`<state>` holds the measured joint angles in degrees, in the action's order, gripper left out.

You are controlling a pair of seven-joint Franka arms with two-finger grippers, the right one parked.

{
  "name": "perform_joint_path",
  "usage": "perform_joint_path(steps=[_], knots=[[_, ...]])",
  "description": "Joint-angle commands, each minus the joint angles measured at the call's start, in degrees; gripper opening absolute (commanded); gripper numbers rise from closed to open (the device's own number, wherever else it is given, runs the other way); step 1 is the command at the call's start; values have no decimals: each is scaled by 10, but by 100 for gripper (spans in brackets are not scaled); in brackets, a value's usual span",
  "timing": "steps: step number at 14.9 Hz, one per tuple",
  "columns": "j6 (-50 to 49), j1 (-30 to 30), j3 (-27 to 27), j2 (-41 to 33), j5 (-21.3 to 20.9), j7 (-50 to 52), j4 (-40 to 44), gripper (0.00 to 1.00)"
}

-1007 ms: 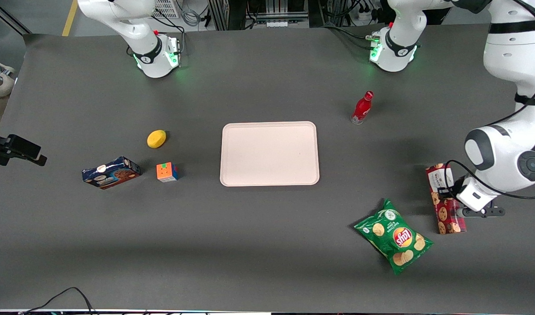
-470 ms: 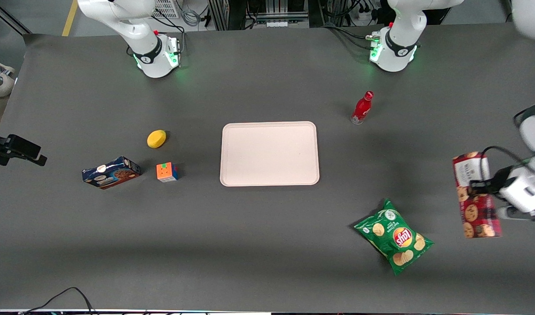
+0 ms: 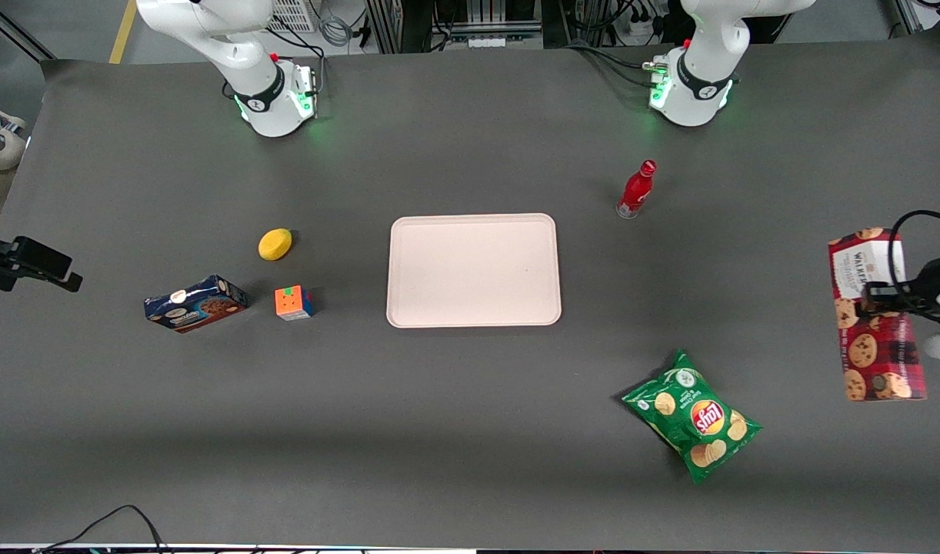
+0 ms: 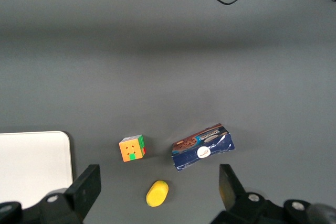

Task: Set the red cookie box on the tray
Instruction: 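Lift the shortbread box and carry it toward the white tray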

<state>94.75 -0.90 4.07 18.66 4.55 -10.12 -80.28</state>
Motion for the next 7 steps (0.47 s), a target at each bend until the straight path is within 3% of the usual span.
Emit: perform_joint_path(steps=[1, 4, 7], knots=[[-20, 12, -77, -18, -16, 132, 6, 0], [-20, 13, -168, -28, -26, 270, -1, 0], [-10, 17, -275, -30, -66, 406, -8, 0]])
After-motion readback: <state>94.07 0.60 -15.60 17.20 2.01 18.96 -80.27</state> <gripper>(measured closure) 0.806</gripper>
